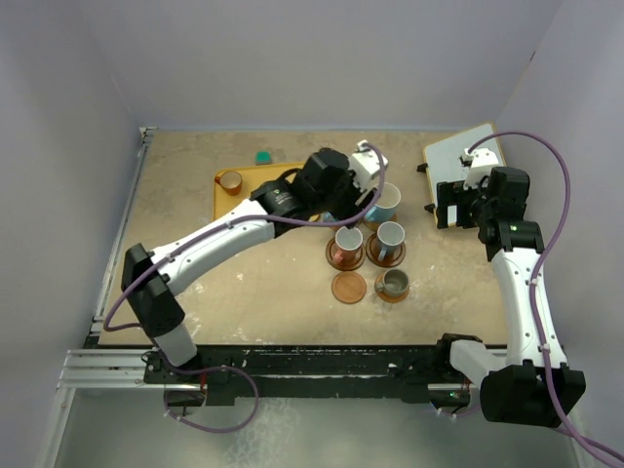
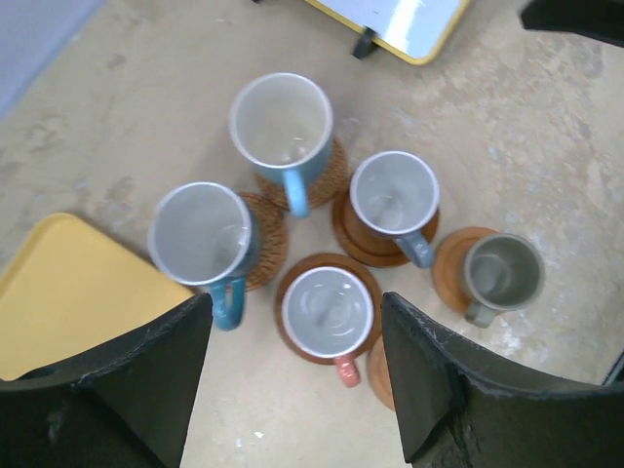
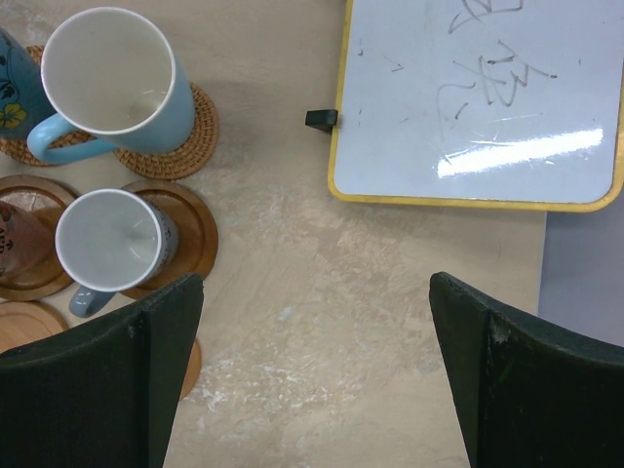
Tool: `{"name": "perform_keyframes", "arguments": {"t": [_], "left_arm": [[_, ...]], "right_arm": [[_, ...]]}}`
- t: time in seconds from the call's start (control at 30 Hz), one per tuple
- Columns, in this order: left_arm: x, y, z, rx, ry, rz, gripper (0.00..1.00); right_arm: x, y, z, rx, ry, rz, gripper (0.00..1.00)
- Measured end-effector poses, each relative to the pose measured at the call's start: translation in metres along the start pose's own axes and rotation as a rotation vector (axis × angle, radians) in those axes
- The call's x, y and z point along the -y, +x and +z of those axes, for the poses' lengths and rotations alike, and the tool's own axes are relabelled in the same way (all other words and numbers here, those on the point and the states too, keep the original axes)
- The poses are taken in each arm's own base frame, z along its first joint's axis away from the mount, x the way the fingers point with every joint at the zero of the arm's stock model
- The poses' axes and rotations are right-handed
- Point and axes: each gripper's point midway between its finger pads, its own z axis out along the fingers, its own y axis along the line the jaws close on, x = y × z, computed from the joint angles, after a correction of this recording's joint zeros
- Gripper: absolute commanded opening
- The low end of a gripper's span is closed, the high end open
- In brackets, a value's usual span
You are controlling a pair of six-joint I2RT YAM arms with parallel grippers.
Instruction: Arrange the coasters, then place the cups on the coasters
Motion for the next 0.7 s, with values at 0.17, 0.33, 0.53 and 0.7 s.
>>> {"name": "perform_keyframes", "arguments": {"t": [0.17, 0.33, 0.53, 0.7], "left_arm": [[-0.061, -0.012, -0.03, 0.062, -0.108, -0.018, 0.72], [-0.13, -0.008, -0.062, 0.092, -0.236, -0.06, 0.76], [-0.214, 0.01, -0.104, 0.117, -0.369, -0.138, 0.77], [-0.267, 0.032, -0.131, 0.124, -0.422, -0.207, 0.77]], "right_arm": [[0.0, 0.0, 0.0, 0.0, 0.0, 0.0, 1.0], [0.0, 0.0, 0.0, 0.0, 0.0, 0.0, 1.0], [0.0, 0.0, 0.0, -0.001, -0.001, 0.0, 1.0], [0.0, 0.0, 0.0, -0.001, -0.001, 0.0, 1.0]]}}
